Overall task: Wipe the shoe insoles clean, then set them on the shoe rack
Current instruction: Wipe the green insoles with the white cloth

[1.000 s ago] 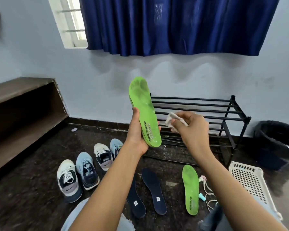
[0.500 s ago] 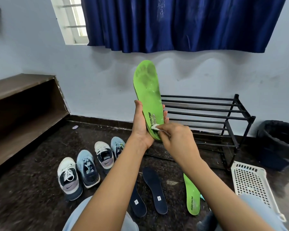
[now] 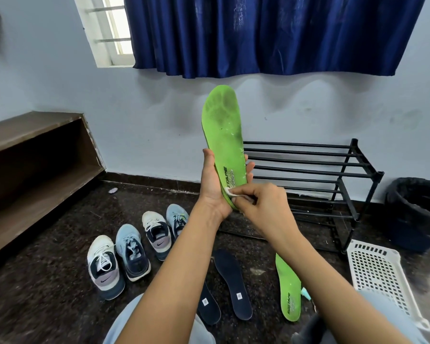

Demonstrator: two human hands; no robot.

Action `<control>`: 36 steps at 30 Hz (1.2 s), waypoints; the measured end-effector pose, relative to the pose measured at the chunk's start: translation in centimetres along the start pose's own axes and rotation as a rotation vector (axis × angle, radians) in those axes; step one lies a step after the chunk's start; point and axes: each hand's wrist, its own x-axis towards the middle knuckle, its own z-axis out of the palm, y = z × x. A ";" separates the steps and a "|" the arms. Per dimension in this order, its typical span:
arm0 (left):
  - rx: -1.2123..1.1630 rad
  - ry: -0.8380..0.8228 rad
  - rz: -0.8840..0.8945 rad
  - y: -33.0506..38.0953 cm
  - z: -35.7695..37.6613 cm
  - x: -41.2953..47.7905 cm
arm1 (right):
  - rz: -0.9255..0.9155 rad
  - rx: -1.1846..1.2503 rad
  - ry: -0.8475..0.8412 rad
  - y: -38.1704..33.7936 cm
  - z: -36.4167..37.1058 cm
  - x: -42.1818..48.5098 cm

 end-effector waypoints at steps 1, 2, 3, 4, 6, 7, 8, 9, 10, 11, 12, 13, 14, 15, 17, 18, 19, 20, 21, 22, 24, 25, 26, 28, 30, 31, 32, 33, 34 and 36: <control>0.001 -0.006 0.003 -0.1 0.0 -0.1 | -0.018 -0.015 0.013 0.0 0.0 0.2; 0.012 -0.012 0.004 -0.2 0.1 -0.2 | -0.042 -0.023 0.053 0.0 0.1 0.3; 0.034 -0.018 0.002 -0.4 0.2 -0.4 | -0.067 -0.025 0.108 0.0 0.2 0.5; 0.062 -0.026 -0.007 -0.6 0.3 -0.6 | -0.094 -0.023 0.167 0.0 0.4 0.6; 0.098 -0.033 -0.030 -0.8 0.2 -0.8 | -0.156 -0.011 0.234 0.4 0.7 0.8; 0.089 -0.037 -0.036 -0.7 0.2 -0.8 | -0.197 -0.003 0.217 0.6 0.7 0.8; 0.066 -0.041 -0.033 -0.3 0.1 -0.8 | -0.240 0.003 0.174 0.9 0.7 0.9; 0.040 -0.044 -0.020 0.1 -0.1 -0.6 | -0.272 0.003 0.118 1.0 0.7 0.9; 0.018 -0.050 -0.004 0.6 -0.2 -0.4 | -0.293 -0.006 0.064 1.2 0.7 0.9; 0.005 -0.052 0.015 1.0 -0.5 -0.2 | -0.307 -0.024 0.022 1.3 0.7 0.9; 0.000 -0.056 0.028 1.3 -0.6 -0.1 | -0.319 -0.045 -0.002 1.3 0.7 1.0; 0.004 -0.059 0.036 1.5 -0.7 -0.1 | -0.330 -0.060 -0.005 1.3 0.7 1.0; 0.009 -0.069 0.032 1.4 -0.7 -0.2 | -0.345 -0.068 0.016 1.3 0.8 1.0; 0.020 -0.077 0.023 1.2 -0.6 -0.4 | -0.363 -0.069 0.054 1.2 1.0 1.2; 0.075 -0.075 0.001 0.6 -0.4 -0.7 | -0.368 -0.026 0.154 0.9 1.1 1.5; 0.105 -0.070 -0.012 0.3 -0.2 -0.9 | -0.343 0.014 0.190 0.8 1.0 1.7; 0.122 -0.065 -0.022 0.2 -0.2 -0.9 | -0.317 0.051 0.201 0.7 1.0 1.8; 0.118 -0.064 -0.030 0.2 -0.2 -0.8 | -0.301 0.068 0.185 0.8 0.9 1.9; 0.096 -0.060 -0.030 0.5 -0.3 -0.7 | -0.296 0.062 0.146 0.8 0.9 1.8; 0.067 -0.060 -0.019 0.9 -0.4 -0.5 | -0.294 0.041 0.096 0.9 0.9 1.6; 0.035 -0.060 0.017 1.6 -0.7 -0.2 | -0.290 -0.012 0.017 1.2 1.1 1.1; 0.031 -0.056 0.030 1.7 -0.8 -0.1 | -0.292 -0.027 -0.002 1.2 1.1 1.1; 0.027 -0.055 0.035 1.7 -0.9 -0.1 | -0.298 -0.034 0.000 1.2 1.1 1.2; 0.037 -0.054 0.035 1.3 -0.8 -0.4 | -0.333 -0.046 0.065 1.1 1.2 1.8; 0.076 -0.049 0.019 0.7 -0.5 -0.6 | -0.358 -0.021 0.162 0.9 1.2 2.5; 0.092 -0.046 0.011 0.5 -0.5 -0.6 | -0.345 0.009 0.187 0.8 1.2 2.7; 0.094 -0.041 0.008 0.5 -0.5 -0.5 | -0.329 0.034 0.179 0.8 1.2 2.7; 0.078 -0.037 0.011 0.7 -0.6 -0.4 | -0.311 0.042 0.145 0.8 1.2 2.5; 0.052 -0.030 0.021 1.0 -0.7 -0.2 | -0.292 0.035 0.090 1.0 1.1 2.1; 0.019 -0.027 0.055 1.7 -1.2 0.1 | -0.258 0.007 -0.027 1.3 1.1 1.4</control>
